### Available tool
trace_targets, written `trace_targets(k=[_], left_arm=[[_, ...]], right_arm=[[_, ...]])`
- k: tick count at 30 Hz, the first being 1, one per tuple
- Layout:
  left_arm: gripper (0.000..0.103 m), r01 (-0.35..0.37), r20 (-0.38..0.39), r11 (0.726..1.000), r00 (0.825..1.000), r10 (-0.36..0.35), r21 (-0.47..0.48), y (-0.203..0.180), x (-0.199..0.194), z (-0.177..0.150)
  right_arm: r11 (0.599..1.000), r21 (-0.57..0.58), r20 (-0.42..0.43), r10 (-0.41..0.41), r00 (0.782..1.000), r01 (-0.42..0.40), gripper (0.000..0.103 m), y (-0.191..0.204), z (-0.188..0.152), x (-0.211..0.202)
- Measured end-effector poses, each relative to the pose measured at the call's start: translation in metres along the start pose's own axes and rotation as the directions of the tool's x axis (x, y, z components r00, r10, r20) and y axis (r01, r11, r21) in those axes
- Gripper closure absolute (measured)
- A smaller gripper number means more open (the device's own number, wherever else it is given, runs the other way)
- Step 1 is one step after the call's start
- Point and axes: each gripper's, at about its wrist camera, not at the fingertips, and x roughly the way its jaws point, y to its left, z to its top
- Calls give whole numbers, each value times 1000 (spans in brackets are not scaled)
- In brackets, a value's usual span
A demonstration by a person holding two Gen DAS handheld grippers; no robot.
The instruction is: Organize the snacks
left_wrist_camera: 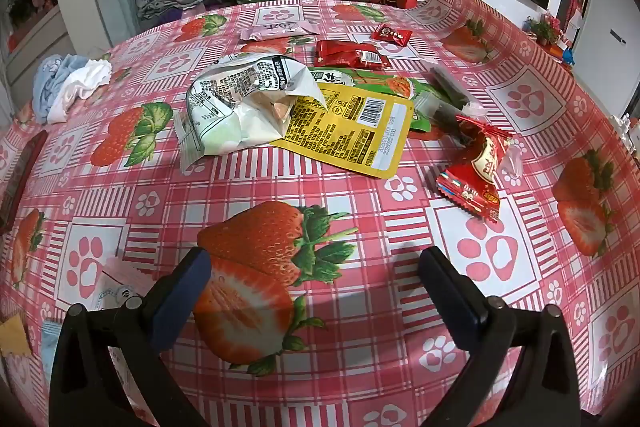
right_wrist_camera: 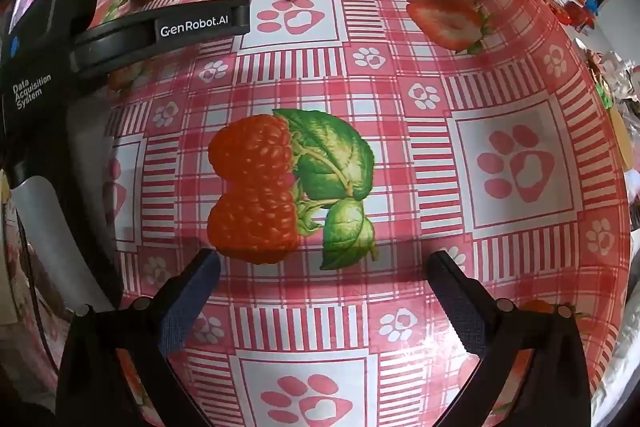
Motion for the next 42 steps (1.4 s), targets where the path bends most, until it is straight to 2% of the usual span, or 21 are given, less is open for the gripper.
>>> trace_targets(k=[9,11,16,29,34,42], left_arm=[[0,0,0,1000,1000,0,0,0,0,0],[0,0,0,1000,1000,0,0,0,0,0],[0,0,0,1000,1000,0,0,0,0,0],[0,0,0,1000,1000,0,0,0,0,0],[0,0,0,1000,1000,0,0,0,0,0],[0,0,0,1000,1000,0,0,0,0,0]], right_arm=[[1000,-1,38,2,999,-2,0,0,1,3],[1000,-3,47,2,999,-2,0,-3,-8,5],[1000,-7,34,4,999,-3,0,-1,-22,2],[1000,-4,33,5,999,-5,0,-3,-20,0],[1000,-5,-16,6,1000,-6,0,-2,-13,3],[1000,-4,-182,11,983,-12,0,-6,11,15]])
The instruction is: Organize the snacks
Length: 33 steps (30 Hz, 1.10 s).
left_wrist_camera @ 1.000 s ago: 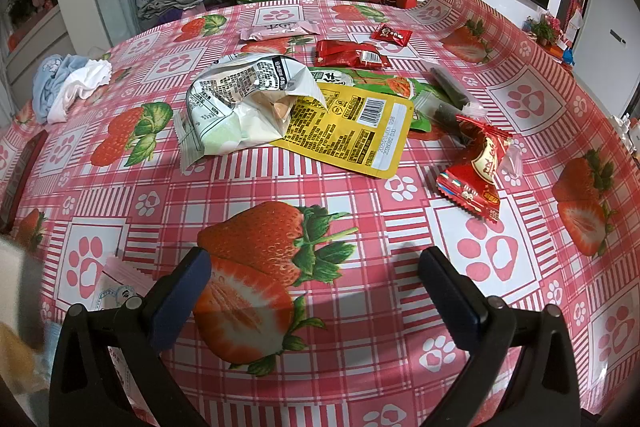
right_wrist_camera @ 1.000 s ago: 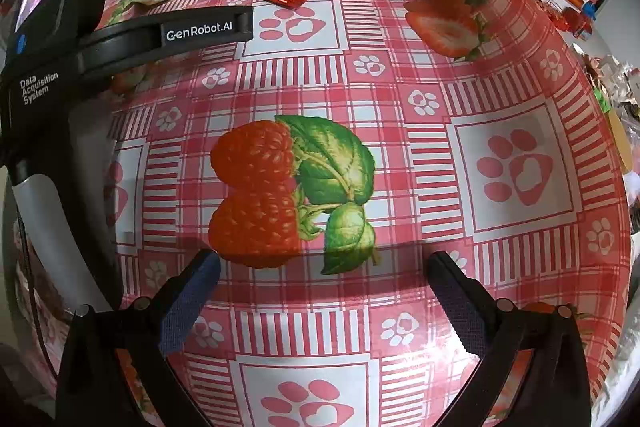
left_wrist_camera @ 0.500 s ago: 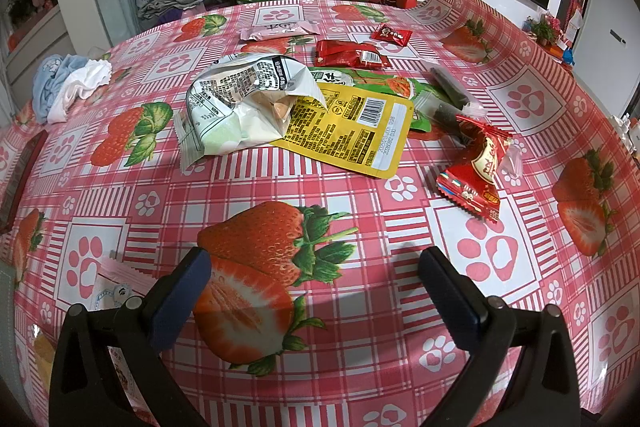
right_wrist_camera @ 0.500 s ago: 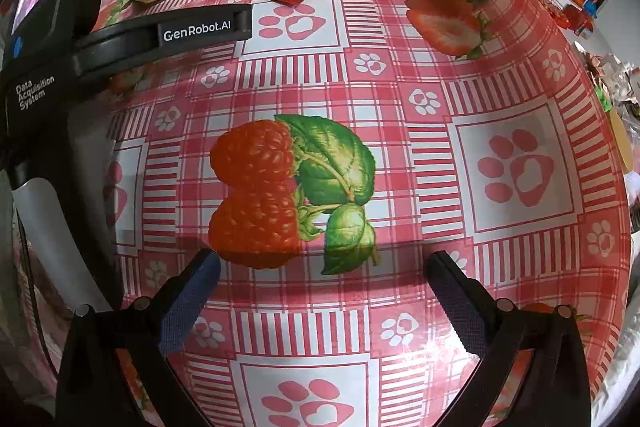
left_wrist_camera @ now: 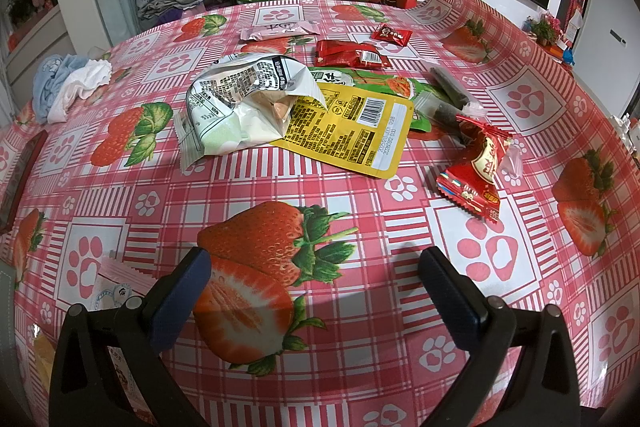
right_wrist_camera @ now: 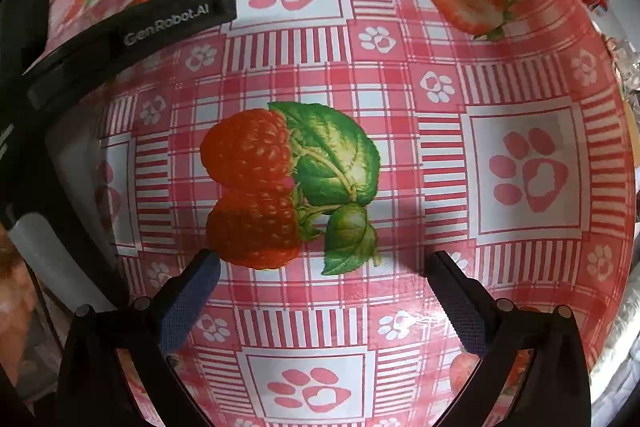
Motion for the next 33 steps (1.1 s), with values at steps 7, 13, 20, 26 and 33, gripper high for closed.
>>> trace_targets(k=[7,13,20,26,33], left_arm=[[0,-4,0,1000,1000,4,-4,0,0,0],[0,-7,-103,1000,995,7,-8,-5,0,7],[0,81,-314,993,948,-49,89,5,-20,23],[0,107,-331,994,939,-92,28,61,-73,11],[0,67,-427,996,900,-86,-58,135,-107,-43]], right_arm=[[1000,1,-35,2,999,-2,0,-3,14,1],[1000,2,-42,3,999,-3,0,-3,10,2],[1000,0,-7,1,1000,-1,0,-2,7,0],[1000,-4,3,1,1000,-1,0,-3,7,0],[1000,-3,-50,22,999,-22,0,8,1,-1]])
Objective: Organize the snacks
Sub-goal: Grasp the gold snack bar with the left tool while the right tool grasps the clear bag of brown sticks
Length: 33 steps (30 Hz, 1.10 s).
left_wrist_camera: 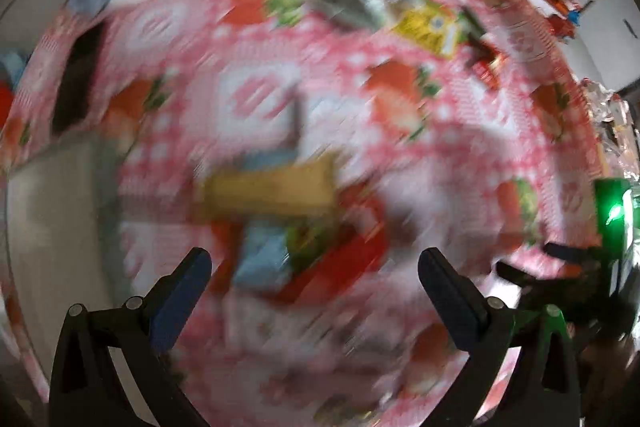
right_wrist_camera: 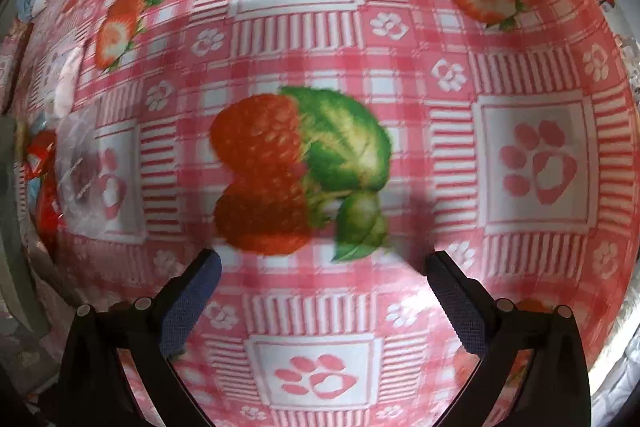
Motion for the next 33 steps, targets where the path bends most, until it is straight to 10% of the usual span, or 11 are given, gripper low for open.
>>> trace_targets(k=[24,33], left_arm=[[0,-44,-77,996,996,38,-78,94,24,-56],[0,-49,-67,996,997,44,-74,108,2,-70]], right_arm=[[913,-394,37,133,990,-108,0,198,-64,-18],[963,-230,69,161,985,-142,0,205,-52,-24]])
